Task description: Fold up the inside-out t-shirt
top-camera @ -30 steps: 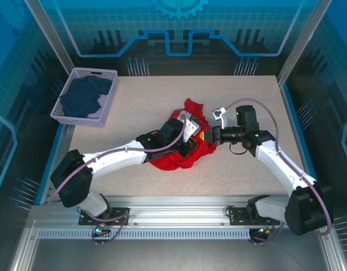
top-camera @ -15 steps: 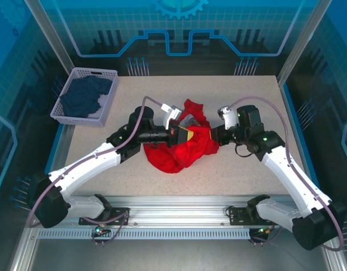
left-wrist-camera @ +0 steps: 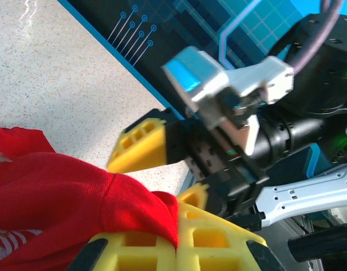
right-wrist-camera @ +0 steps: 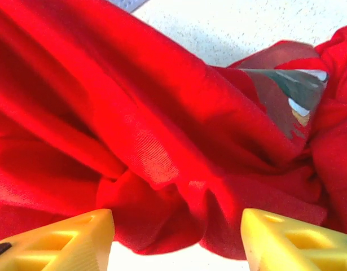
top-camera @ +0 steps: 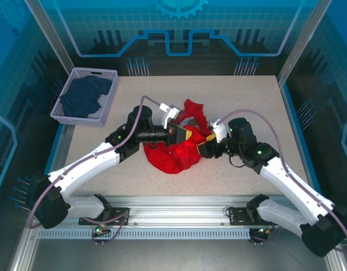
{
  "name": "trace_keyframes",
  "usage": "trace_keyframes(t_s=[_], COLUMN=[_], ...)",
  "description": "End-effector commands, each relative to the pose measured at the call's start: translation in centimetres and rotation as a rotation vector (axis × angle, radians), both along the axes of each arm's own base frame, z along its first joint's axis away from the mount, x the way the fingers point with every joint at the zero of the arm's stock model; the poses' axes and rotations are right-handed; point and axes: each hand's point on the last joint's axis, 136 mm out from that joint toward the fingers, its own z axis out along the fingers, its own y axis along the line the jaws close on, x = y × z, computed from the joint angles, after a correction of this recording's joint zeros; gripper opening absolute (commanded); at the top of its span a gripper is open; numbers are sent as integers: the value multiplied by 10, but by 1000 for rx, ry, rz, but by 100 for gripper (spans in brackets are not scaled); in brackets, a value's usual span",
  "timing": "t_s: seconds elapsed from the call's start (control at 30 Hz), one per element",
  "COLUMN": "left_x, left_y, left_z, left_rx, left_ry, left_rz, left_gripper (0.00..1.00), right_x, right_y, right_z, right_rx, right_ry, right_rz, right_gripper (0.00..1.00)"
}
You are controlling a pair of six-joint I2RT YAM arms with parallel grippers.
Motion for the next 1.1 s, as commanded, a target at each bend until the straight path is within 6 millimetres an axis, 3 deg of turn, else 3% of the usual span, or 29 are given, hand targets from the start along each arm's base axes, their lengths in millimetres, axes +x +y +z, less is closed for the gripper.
trace_keyframes(t_s=[0.0,0.2,0.47,0.57,0.6,0.7,0.73,0.8,0.9,1.0,1.07], left_x=[-9,-8,-4,-4,-4,2,8,28,57,61,59], left_y=[7,10,13,14,15,22,28,48,93,104,101], left_z=[6,0,-2,-1,-1,-7,-12,-27,-55,-65,-65], left_rx=[-5,10,15,15,16,44,69,153,343,417,406], left_ry=[-35,-32,-39,-42,-45,-52,-53,-47,-37,-38,-35], left_rz=[-23,-10,1,1,4,46,92,250,531,576,559], left_gripper=[0,0,0,0,0,0,0,0,0,3,15], right_x=[18,38,40,43,45,44,41,31,7,-8,-11], right_y=[18,24,21,35,40,49,48,43,40,42,41], right_z=[20,18,20,18,14,10,15,33,60,73,73], right_rx=[57,24,104,156,167,199,215,277,406,482,491], right_ry=[-81,-91,-65,-38,-22,26,28,27,31,44,49], right_rz=[26,20,49,88,98,137,148,172,245,288,289], right_gripper=[62,59,56,56,52,20,10,1,0,0,0])
